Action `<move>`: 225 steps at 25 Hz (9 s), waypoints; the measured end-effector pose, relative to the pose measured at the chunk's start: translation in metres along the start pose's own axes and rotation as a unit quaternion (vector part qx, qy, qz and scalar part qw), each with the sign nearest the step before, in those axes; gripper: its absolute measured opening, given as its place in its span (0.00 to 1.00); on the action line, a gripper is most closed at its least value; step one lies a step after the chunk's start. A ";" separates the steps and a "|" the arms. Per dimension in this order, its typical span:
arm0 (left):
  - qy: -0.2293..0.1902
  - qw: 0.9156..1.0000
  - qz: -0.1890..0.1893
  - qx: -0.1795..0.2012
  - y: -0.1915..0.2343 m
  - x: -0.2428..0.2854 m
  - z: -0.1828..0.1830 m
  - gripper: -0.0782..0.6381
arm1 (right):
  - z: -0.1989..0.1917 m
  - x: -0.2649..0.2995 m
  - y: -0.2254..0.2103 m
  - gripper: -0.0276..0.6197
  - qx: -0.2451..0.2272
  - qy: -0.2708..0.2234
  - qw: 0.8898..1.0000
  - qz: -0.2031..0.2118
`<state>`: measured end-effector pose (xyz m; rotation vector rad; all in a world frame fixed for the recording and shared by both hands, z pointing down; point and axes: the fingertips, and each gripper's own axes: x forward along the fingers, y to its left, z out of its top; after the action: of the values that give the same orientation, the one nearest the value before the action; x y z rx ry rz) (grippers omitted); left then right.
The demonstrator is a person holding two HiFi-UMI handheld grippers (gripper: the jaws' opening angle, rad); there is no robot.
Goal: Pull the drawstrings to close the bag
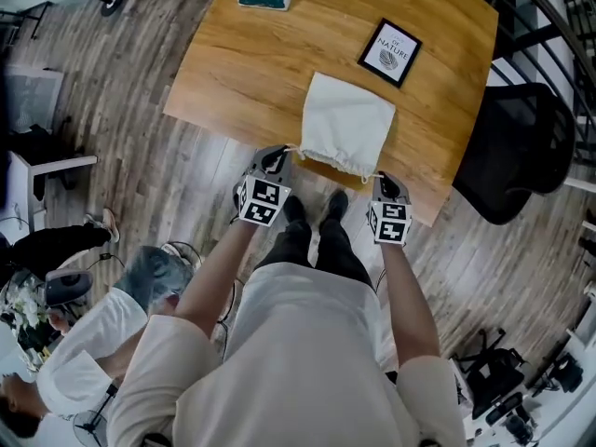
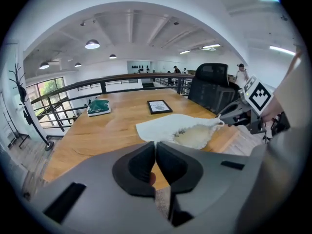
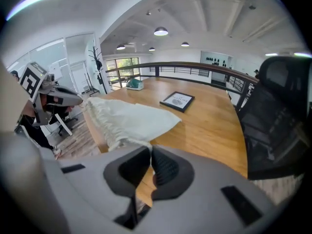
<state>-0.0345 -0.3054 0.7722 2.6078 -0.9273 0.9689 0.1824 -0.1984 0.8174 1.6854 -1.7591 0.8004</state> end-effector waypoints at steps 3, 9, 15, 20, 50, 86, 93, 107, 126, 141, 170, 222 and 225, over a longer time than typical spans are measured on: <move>-0.014 1.000 0.007 -0.009 0.004 -0.012 0.020 0.11 | 0.025 -0.016 -0.008 0.06 0.001 -0.029 1.000 -0.009; -0.053 0.998 0.026 -0.009 0.018 -0.024 0.060 0.11 | 0.081 -0.032 -0.023 0.06 -0.008 -0.089 0.996 -0.018; -0.079 0.995 0.049 -0.019 0.020 -0.059 0.099 0.11 | 0.129 -0.068 -0.033 0.06 -0.017 -0.131 0.991 -0.020; -0.112 0.991 0.060 -0.052 0.024 -0.089 0.119 0.11 | 0.163 -0.097 -0.032 0.06 -0.036 -0.171 0.984 -0.017; -0.263 0.948 0.100 -0.148 0.029 -0.198 0.211 0.11 | 0.261 -0.215 -0.020 0.06 -0.017 -0.326 0.945 0.022; -0.253 0.922 0.197 -0.218 0.090 -0.236 0.164 0.11 | 0.243 -0.200 -0.097 0.06 0.070 -0.292 0.950 -0.088; -0.245 0.917 0.220 -0.225 0.097 -0.236 0.154 0.11 | 0.236 -0.196 -0.113 0.06 0.075 -0.285 0.949 -0.109; -0.245 0.907 0.245 -0.240 0.114 -0.246 0.142 0.11 | 0.232 -0.193 -0.138 0.06 0.098 -0.283 0.947 -0.119; -0.255 0.914 0.233 -0.214 0.116 -0.242 0.167 0.11 | 0.253 -0.203 -0.133 0.07 0.069 -0.307 0.942 -0.119; -0.283 0.923 0.174 -0.193 0.107 -0.241 0.210 0.11 | 0.294 -0.216 -0.080 0.07 0.020 -0.319 0.946 -0.054; -0.311 0.935 0.111 -0.133 0.060 -0.241 0.245 0.11 | 0.306 -0.244 -0.019 0.06 -0.042 -0.351 0.934 0.058; -0.302 0.938 0.106 -0.136 0.050 -0.234 0.245 0.11 | 0.302 -0.241 -0.020 0.06 -0.050 -0.337 0.938 0.060; -0.301 0.938 0.107 -0.136 0.049 -0.233 0.246 0.11 | 0.302 -0.240 -0.021 0.06 -0.050 -0.336 0.938 0.061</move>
<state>-0.0754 -0.3264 0.4326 2.6201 -1.3855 0.0309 0.2149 -0.2679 0.4389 1.9309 -2.3196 0.1606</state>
